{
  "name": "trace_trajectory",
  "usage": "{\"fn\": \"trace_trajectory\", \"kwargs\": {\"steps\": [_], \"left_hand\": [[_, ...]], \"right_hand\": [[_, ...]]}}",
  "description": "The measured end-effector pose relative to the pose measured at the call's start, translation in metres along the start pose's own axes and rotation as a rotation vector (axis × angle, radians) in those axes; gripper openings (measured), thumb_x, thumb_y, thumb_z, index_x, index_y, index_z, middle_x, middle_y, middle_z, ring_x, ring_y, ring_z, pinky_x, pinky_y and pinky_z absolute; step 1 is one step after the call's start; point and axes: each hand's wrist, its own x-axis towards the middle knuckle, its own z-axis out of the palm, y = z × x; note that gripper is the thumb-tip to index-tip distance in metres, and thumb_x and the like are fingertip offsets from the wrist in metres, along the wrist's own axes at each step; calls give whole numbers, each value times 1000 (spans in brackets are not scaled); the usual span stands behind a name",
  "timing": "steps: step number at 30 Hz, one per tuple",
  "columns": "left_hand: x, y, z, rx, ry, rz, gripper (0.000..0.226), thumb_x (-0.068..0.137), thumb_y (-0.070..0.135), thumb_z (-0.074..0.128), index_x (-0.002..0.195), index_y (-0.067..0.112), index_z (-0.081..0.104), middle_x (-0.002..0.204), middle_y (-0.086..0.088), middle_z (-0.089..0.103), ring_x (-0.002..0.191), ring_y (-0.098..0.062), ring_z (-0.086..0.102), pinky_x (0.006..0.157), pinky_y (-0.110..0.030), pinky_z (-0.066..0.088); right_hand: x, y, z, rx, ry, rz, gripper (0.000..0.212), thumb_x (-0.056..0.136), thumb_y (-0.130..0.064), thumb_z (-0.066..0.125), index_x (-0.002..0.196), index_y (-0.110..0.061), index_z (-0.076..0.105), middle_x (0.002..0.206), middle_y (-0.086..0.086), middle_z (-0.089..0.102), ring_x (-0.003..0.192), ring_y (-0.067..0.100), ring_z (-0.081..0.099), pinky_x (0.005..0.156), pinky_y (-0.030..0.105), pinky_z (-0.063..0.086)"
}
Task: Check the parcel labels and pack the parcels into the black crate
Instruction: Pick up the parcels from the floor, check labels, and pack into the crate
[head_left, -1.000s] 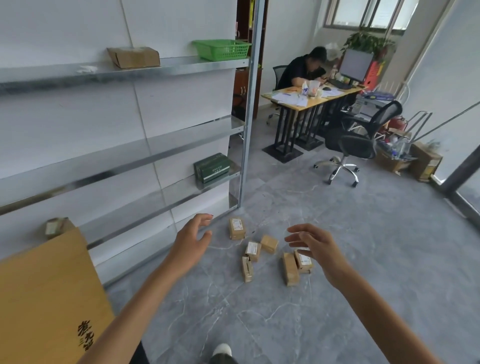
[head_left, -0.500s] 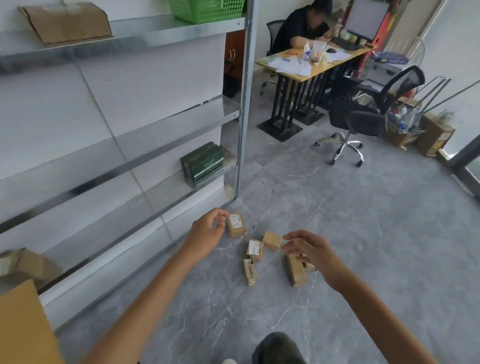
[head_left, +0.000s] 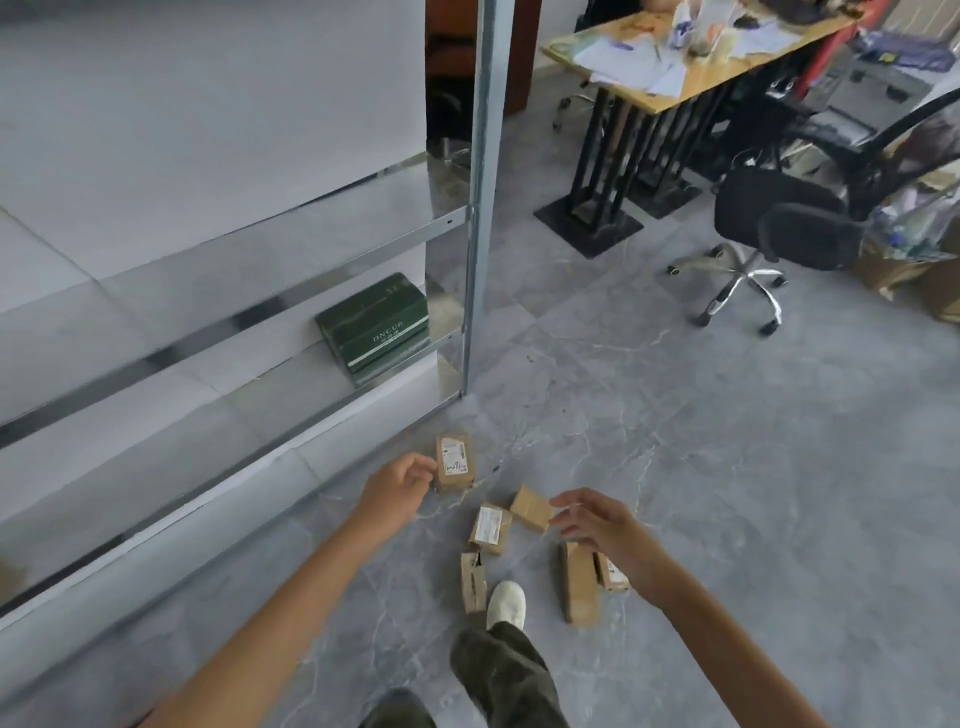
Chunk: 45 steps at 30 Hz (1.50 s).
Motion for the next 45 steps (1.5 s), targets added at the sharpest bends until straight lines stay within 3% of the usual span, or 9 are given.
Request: {"fn": "trace_trajectory", "kwargs": {"steps": [6, 10, 15, 22, 25, 31, 38, 42, 45], "left_hand": [[108, -51, 43, -64, 23, -172, 19, 92, 6, 51, 106, 6, 64, 111, -11, 66, 103, -21, 59, 77, -19, 37], [217, -138, 92, -64, 46, -273, 22, 91, 7, 50, 111, 8, 60, 114, -12, 64, 101, -20, 58, 83, -23, 38], [370, -288, 176, -10, 17, -388, 43, 90, 7, 50, 133, 6, 46, 127, -15, 56, 116, -28, 54, 90, -27, 40], [532, -447, 291, -2, -209, -475, 82, 89, 15, 55, 150, 16, 0, 157, -10, 12, 142, -28, 21, 114, -40, 25], [552, -464, 319, -134, -235, -469, 75, 87, 5, 51, 150, 21, 13, 155, -7, 22, 137, -27, 30, 113, -44, 27], [499, -410, 298, -332, -107, -570, 45, 83, -10, 42, 124, 8, 46, 122, -15, 54, 104, -27, 53, 91, -41, 49], [351, -217, 176, -497, 76, -394, 44, 87, -11, 38, 124, 11, 44, 106, 2, 50, 92, -11, 51, 68, -27, 44], [265, -84, 99, -698, 177, -267, 31, 89, -3, 42, 114, 15, 41, 104, 3, 55, 98, -24, 57, 79, -41, 49], [208, -1, 46, -801, 256, -129, 14, 85, 23, 48, 99, 24, 46, 103, 0, 59, 94, -16, 56, 70, -31, 43]], "right_hand": [[134, 19, 18, -8, -3, 145, 30, 97, -4, 36, 92, -17, 63, 89, 1, 65, 80, 9, 61, 66, 18, 46], [267, 76, 70, -21, -18, 168, 24, 97, -5, 39, 95, -17, 60, 95, 6, 63, 89, 20, 59, 80, 31, 46], [454, 179, 133, -50, -1, 164, 27, 96, -13, 45, 120, -16, 57, 109, 3, 60, 96, 16, 56, 84, 24, 47], [658, 314, 189, -171, -33, 259, 56, 99, -18, 44, 149, -9, 21, 150, 15, 32, 134, 31, 38, 101, 32, 36], [691, 341, 200, -173, -136, 262, 54, 99, -17, 43, 148, -5, 22, 153, 12, 27, 141, 29, 28, 110, 37, 28], [630, 305, 192, -33, 10, 159, 36, 94, -15, 52, 129, -14, 43, 110, 9, 56, 98, 23, 56, 76, 35, 48], [444, 142, 119, 246, 121, 57, 18, 90, -11, 60, 101, -23, 53, 97, 14, 58, 94, 35, 60, 85, 54, 51], [320, 22, 80, 404, 150, -94, 17, 88, -7, 62, 102, -17, 56, 97, 18, 63, 95, 34, 60, 85, 47, 50], [233, -53, 54, 433, 187, -269, 22, 87, -11, 64, 107, -19, 60, 100, 16, 67, 97, 27, 63, 81, 35, 51]]}}
